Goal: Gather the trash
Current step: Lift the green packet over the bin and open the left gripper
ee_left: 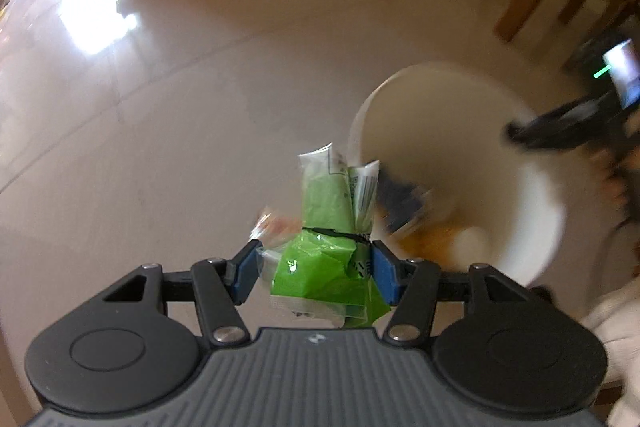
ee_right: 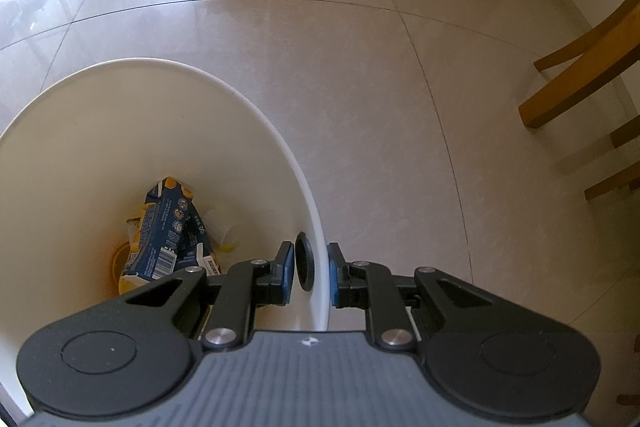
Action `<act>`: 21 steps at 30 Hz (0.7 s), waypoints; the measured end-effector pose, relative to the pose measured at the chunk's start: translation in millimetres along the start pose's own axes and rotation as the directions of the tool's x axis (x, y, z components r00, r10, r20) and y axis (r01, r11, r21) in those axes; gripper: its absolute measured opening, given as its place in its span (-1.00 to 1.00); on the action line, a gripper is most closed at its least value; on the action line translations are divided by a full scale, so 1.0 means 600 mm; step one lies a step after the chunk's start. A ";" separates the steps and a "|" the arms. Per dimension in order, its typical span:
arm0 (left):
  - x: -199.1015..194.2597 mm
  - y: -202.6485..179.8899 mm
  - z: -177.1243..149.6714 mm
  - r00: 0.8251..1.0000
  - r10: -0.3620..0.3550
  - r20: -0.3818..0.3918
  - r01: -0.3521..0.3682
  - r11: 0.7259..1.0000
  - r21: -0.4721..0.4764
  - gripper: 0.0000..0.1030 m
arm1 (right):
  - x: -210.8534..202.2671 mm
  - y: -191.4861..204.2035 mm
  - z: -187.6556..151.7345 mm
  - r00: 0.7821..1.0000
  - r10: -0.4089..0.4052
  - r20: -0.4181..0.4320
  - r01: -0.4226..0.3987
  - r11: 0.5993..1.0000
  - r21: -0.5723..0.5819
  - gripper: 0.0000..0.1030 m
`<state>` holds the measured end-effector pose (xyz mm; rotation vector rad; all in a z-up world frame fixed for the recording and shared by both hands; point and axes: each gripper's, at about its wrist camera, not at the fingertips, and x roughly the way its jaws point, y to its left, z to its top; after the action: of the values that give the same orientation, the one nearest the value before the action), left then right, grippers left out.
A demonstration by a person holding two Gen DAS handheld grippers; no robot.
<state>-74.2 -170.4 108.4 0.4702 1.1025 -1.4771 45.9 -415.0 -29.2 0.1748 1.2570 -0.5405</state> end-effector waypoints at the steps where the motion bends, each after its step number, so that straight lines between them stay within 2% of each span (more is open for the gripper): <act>1: -0.008 -0.012 0.013 1.000 -0.017 0.012 0.017 1.000 0.006 0.12 | 0.000 -0.001 0.000 1.000 0.001 0.000 -0.001 1.000 0.001 -0.60; 4: -0.009 -0.040 0.037 0.998 -0.060 0.014 0.060 0.998 0.014 0.12 | 0.000 -0.003 0.001 1.000 0.005 0.000 -0.005 1.000 0.015 -0.60; 6: 0.000 -0.050 0.056 0.998 -0.064 0.006 0.064 0.998 0.011 0.12 | 0.000 -0.003 0.000 1.000 0.006 0.001 -0.006 1.000 0.016 -0.60; 13: 0.132 -0.134 0.080 0.996 -0.060 -0.060 0.059 0.998 -0.012 0.12 | -0.002 -0.006 0.000 1.000 0.016 -0.001 -0.016 1.000 0.021 -0.60; 17: 0.170 -0.158 0.083 0.995 -0.075 -0.069 0.073 0.997 -0.036 0.13 | -0.003 -0.009 -0.001 1.000 0.029 -0.002 -0.029 0.999 0.024 -0.61; 18: 0.178 -0.165 0.086 0.993 -0.104 -0.061 0.102 0.994 -0.036 0.16 | -0.003 -0.010 -0.002 1.000 0.031 -0.002 -0.031 0.999 0.025 -0.61; 19: 0.184 -0.173 0.091 0.989 -0.137 -0.061 0.135 0.990 -0.036 0.39 | -0.004 -0.010 -0.002 0.999 0.034 -0.002 -0.034 0.999 0.024 -0.61; 21: 0.194 -0.177 0.092 0.985 -0.161 -0.057 0.159 0.986 -0.046 0.62 | -0.005 -0.011 -0.001 0.999 0.036 -0.003 -0.036 0.999 0.025 -0.61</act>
<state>-184.8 -292.4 80.0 0.4070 1.2404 -1.5849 41.7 -419.4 -25.9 0.2193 1.2490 -0.5254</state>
